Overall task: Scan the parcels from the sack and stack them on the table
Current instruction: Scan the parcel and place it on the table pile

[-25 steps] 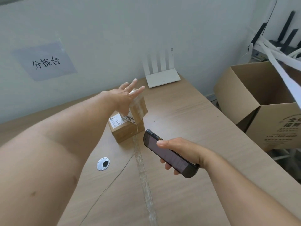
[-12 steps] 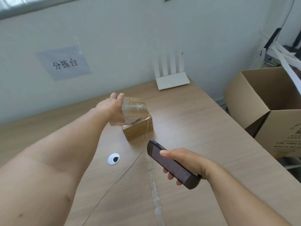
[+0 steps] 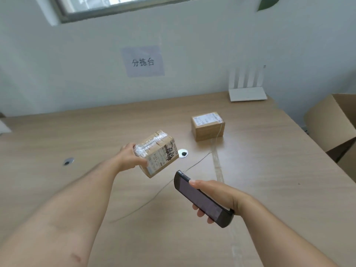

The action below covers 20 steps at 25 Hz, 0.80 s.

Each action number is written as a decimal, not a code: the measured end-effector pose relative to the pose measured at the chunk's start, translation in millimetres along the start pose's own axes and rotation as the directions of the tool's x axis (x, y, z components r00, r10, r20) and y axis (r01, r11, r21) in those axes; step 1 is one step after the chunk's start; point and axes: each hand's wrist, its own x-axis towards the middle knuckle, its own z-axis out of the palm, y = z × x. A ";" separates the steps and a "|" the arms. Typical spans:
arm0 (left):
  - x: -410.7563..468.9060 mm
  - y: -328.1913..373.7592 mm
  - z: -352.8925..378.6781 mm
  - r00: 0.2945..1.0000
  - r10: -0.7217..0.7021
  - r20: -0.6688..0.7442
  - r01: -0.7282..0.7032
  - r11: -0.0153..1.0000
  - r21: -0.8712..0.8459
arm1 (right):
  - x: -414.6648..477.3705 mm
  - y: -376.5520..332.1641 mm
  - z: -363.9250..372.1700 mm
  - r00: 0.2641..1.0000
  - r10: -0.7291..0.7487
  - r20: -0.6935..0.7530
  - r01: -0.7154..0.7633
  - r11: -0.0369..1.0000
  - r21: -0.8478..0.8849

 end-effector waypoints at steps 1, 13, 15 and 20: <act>-9.3 -16.3 -5.5 1.000 -0.002 -0.005 0.002 1.000 0.000 | -2.4 -0.3 16.8 1.000 0.009 0.016 -0.009 1.000 -0.019; -106.0 -154.7 1.2 0.992 -0.120 -0.043 0.122 0.991 0.047 | -11.8 24.5 150.8 0.987 0.129 0.099 -0.113 0.981 -0.157; -116.0 -175.6 22.3 0.986 -0.165 -0.027 0.166 0.985 0.043 | -12.8 29.3 157.7 0.986 0.134 0.102 -0.118 0.982 -0.151; -124.7 -198.5 36.6 0.978 -0.211 0.002 0.210 0.977 0.034 | -16.4 35.3 162.5 0.988 0.123 0.097 -0.110 0.985 -0.133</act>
